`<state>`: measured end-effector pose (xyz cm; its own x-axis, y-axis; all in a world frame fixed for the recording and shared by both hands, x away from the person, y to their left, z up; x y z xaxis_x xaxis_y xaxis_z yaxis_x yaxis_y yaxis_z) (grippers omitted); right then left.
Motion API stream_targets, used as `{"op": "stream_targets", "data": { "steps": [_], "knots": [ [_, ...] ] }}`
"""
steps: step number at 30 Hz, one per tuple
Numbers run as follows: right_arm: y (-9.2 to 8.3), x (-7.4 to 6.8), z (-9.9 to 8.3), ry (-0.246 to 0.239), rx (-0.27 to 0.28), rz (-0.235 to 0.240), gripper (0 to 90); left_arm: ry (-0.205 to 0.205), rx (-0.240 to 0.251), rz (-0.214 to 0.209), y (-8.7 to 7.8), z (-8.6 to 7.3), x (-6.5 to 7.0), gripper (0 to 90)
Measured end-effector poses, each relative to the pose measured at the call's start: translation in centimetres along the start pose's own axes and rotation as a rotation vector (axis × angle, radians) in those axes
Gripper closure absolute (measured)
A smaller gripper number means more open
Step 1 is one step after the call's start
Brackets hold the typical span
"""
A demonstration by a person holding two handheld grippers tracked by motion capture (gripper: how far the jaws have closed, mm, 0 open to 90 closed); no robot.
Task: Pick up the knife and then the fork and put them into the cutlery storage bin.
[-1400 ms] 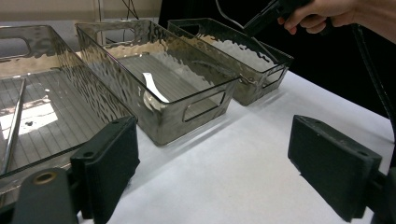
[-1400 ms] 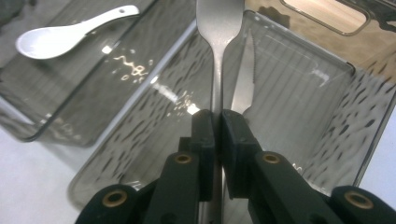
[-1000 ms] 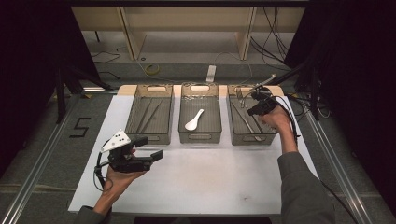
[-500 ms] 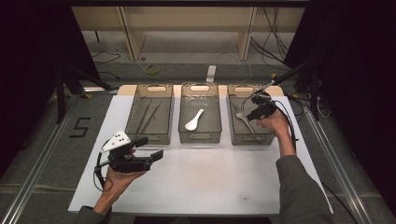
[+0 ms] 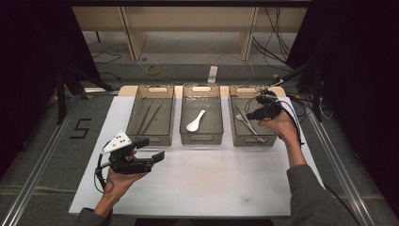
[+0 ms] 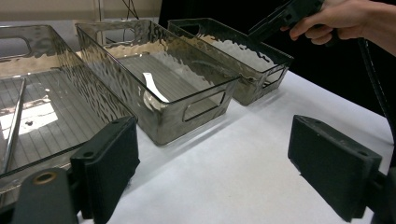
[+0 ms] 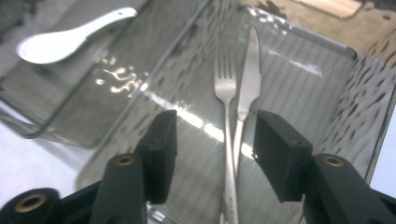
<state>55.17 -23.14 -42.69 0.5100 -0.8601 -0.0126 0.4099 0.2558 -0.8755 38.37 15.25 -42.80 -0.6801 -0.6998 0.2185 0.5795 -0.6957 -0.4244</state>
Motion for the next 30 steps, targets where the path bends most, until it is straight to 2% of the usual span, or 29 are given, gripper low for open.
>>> {"op": "stream_targets", "data": {
  "steps": [8,14,23,30],
  "knots": [
    [-1.4,-1.6,-0.8,-0.012,0.066,0.029,38.6,0.000,-0.001,-0.004,0.0,0.0,0.0,15.6],
    [-2.6,-3.8,-1.8,-0.037,0.147,0.060,35.2,-0.001,-0.001,-0.004,0.1,0.0,0.0,15.6],
    [-3.9,-7.0,-3.7,-0.070,0.241,0.117,31.4,-0.006,-0.003,-0.008,0.1,-0.1,0.0,15.6],
    [-4.4,-7.7,-4.5,-0.053,0.295,0.130,29.9,-0.006,-0.006,-0.012,0.2,-0.1,0.0,15.6]
  ]
}}
Point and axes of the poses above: each handheld gripper's, and its own axes: y roughly forward along the jaws, z roughly out of its top, x roughly to its right, the point moved 6 cm from there along y, roughly forward along the jaws, and after that the axes turned 6 degrees about -x, right-handed, at the moved point
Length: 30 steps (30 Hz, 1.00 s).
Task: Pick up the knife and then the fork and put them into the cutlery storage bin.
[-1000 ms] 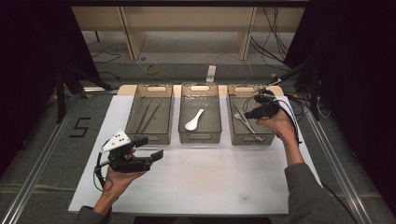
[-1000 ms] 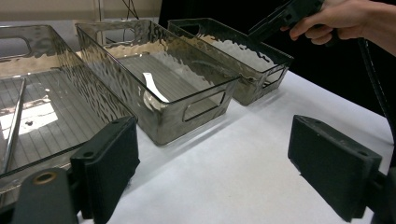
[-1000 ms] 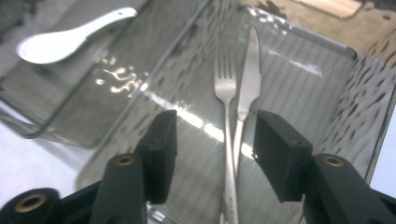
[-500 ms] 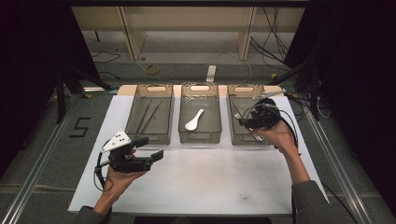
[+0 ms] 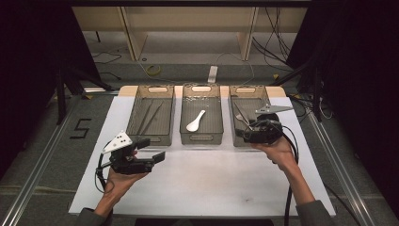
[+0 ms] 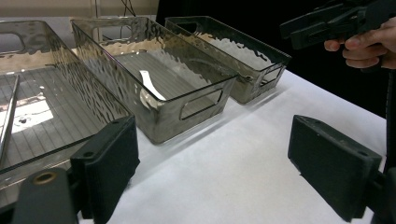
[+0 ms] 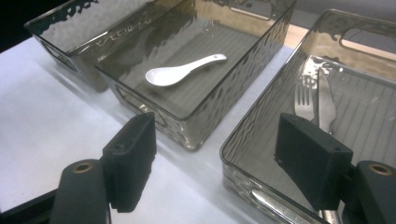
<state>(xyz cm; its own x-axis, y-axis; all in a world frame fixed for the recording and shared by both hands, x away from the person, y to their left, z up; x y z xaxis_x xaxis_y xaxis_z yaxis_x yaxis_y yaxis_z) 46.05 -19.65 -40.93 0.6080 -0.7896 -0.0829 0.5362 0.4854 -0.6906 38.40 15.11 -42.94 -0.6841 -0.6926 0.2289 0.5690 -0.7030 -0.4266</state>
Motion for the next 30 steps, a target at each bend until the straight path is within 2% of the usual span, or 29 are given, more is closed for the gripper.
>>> {"op": "stream_targets", "data": {
  "steps": [6,15,19,27,30],
  "knots": [
    [-0.6,-0.3,-0.7,0.019,0.056,0.033,28.5,-0.003,-0.002,-0.004,0.0,0.0,-0.1,15.6],
    [-1.2,-1.5,-2.9,0.036,0.107,0.097,25.3,-0.013,-0.007,-0.010,0.1,0.0,0.0,15.6],
    [-1.4,-2.2,-3.7,0.018,0.121,0.116,23.9,-0.015,-0.011,-0.012,0.2,-0.1,0.0,15.6],
    [-1.3,-3.3,-5.1,0.008,0.134,0.136,22.5,-0.012,-0.023,-0.021,0.4,-0.1,0.1,15.6],
    [-1.6,-3.3,-5.5,0.006,0.146,0.130,22.4,-0.012,-0.025,-0.031,0.4,-0.2,0.3,15.6]
  ]
}}
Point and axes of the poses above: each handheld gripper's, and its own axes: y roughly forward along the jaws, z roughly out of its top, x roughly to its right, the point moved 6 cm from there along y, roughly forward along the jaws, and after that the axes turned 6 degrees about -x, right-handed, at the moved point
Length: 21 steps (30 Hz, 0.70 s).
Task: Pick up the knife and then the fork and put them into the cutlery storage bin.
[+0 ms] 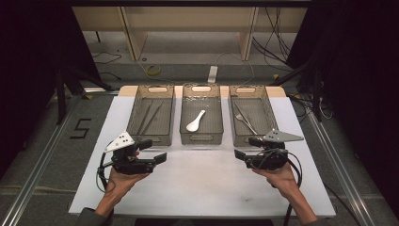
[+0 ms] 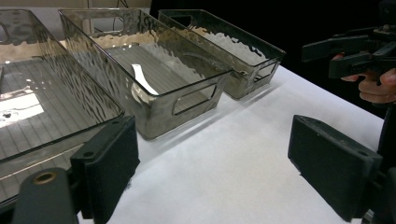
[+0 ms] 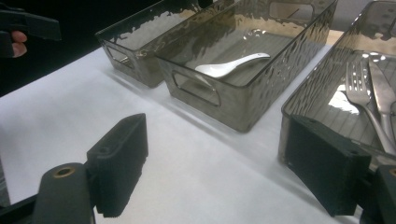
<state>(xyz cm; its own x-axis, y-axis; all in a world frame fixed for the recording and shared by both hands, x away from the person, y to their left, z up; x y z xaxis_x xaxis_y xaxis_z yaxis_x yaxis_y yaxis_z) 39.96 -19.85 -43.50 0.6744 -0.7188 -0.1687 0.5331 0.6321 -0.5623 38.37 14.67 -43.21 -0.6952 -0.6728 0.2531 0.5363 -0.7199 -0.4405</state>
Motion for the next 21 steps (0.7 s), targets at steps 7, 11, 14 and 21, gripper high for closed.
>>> {"op": "stream_targets", "data": {
  "steps": [7,11,14,21],
  "knots": [
    [-0.7,-0.3,-1.2,0.011,0.017,-0.002,21.9,0.013,-0.014,-0.018,0.0,-0.3,0.4,15.6],
    [-1.2,-0.6,-1.8,0.013,0.035,0.001,21.9,0.009,-0.014,-0.030,0.1,-0.3,0.5,15.6],
    [-1.5,-0.9,-2.4,-0.003,0.040,-0.007,22.0,0.009,-0.018,-0.032,0.1,-0.3,0.5,15.6],
    [-1.8,-1.0,-3.7,0.004,0.048,-0.013,21.6,-0.002,-0.016,-0.042,0.1,-0.3,0.5,15.6]
  ]
}}
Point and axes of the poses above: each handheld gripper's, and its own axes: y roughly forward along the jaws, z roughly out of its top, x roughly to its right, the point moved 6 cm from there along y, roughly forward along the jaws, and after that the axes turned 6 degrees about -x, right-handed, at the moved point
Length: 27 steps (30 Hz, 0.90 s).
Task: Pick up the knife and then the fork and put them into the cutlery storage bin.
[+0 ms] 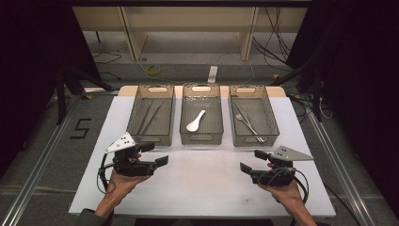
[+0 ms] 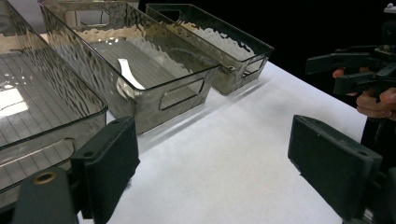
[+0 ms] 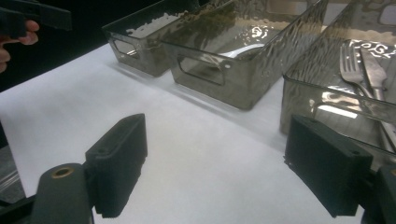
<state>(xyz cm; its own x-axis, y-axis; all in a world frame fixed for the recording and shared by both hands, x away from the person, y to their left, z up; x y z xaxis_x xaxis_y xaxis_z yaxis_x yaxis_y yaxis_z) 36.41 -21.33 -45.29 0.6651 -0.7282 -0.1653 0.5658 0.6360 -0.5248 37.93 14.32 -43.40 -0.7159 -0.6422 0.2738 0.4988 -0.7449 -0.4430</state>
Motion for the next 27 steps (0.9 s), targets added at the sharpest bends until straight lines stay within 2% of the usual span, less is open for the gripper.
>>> {"op": "stream_targets", "data": {
  "steps": [5,10,27],
  "knots": [
    [-0.30,-0.04,-0.33,0.007,0.015,-0.010,20.8,-0.001,-0.001,-0.003,-0.06,-0.05,0.05,15.6],
    [-0.24,-0.22,-0.60,0.003,0.009,-0.013,20.7,0.004,-0.004,-0.002,-0.06,-0.06,0.05,15.6],
    [-0.39,-0.14,-0.45,-0.006,0.022,-0.025,20.7,0.001,0.002,-0.002,-0.10,0.02,0.04,15.6]
  ]
}}
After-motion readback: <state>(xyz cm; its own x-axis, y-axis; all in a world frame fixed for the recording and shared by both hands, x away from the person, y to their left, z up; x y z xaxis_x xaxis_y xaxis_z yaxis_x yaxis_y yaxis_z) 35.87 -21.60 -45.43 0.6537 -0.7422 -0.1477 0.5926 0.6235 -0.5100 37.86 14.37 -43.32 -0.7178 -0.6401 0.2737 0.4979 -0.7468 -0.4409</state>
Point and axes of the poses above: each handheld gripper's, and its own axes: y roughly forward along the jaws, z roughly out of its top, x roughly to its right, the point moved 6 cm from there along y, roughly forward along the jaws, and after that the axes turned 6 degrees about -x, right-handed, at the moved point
